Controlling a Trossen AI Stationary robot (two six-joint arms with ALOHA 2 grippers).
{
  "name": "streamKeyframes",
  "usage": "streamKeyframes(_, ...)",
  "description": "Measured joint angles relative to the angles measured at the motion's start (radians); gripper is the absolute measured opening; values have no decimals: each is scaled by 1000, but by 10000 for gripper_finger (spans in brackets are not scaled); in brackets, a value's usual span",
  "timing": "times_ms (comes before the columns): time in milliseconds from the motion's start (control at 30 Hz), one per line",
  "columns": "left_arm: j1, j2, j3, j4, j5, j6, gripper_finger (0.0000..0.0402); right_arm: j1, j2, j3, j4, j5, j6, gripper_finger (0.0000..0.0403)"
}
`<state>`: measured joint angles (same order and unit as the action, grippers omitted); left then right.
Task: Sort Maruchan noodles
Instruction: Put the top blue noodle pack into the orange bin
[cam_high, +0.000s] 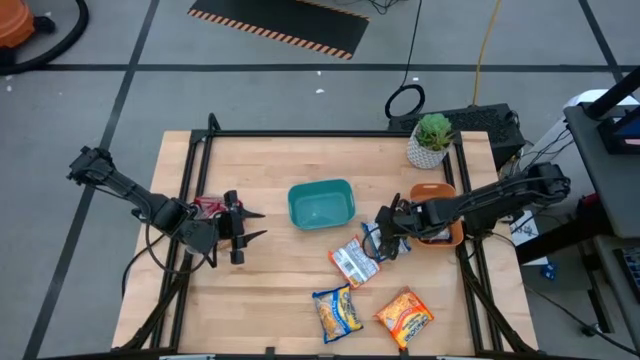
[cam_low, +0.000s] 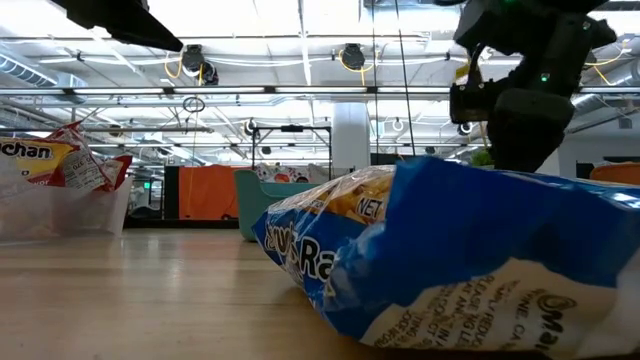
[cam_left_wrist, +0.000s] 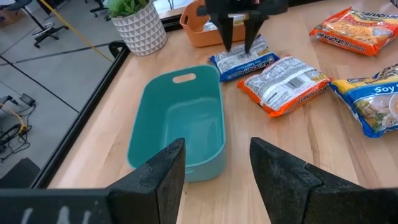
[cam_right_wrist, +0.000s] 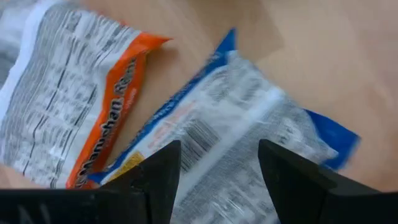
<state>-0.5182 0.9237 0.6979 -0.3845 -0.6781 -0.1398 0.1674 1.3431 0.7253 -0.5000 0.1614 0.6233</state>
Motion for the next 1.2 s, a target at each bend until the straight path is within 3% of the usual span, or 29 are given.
streamKeyframes(167,0,0,0,-2,0,3,186,-16,48,2,30,-4,-162,210)
streamKeyframes(433,0,0,0,-7,0,8,186,-42,60,3,19,-4,-196,201)
streamKeyframes(1033,0,0,0,-7,0,7,186,-44,33,-1,-2,-6,-248,11)
streamKeyframes(1200,-1,0,0,-8,0,11,186,-42,-37,-4,-1,16,-223,3)
